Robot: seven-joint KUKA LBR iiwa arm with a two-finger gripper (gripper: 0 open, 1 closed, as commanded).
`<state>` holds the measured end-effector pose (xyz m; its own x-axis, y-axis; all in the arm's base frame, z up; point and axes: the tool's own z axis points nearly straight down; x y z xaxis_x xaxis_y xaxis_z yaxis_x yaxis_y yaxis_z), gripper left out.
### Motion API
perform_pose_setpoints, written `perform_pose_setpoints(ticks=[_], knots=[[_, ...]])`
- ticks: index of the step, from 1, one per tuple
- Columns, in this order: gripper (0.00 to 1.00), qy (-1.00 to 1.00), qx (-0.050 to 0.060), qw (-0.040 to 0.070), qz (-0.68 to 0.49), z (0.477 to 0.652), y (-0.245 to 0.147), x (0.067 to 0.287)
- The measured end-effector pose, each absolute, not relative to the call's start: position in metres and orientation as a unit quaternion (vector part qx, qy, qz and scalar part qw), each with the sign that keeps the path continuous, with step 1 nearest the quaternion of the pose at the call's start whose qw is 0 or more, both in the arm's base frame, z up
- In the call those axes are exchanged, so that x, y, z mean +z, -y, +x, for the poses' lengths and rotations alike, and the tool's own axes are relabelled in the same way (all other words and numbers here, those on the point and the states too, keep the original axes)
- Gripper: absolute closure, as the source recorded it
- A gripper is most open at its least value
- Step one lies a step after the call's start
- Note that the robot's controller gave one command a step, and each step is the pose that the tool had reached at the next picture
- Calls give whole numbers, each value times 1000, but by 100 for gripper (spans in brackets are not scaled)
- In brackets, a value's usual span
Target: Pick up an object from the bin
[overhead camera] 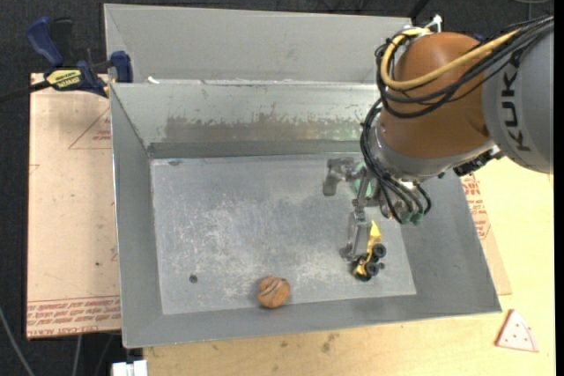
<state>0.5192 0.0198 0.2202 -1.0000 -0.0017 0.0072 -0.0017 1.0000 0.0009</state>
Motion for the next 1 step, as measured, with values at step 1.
perform_pose_setpoints(ticks=[1], knots=[[0, 1000, -1, 0, 1, 521, -20, 224]])
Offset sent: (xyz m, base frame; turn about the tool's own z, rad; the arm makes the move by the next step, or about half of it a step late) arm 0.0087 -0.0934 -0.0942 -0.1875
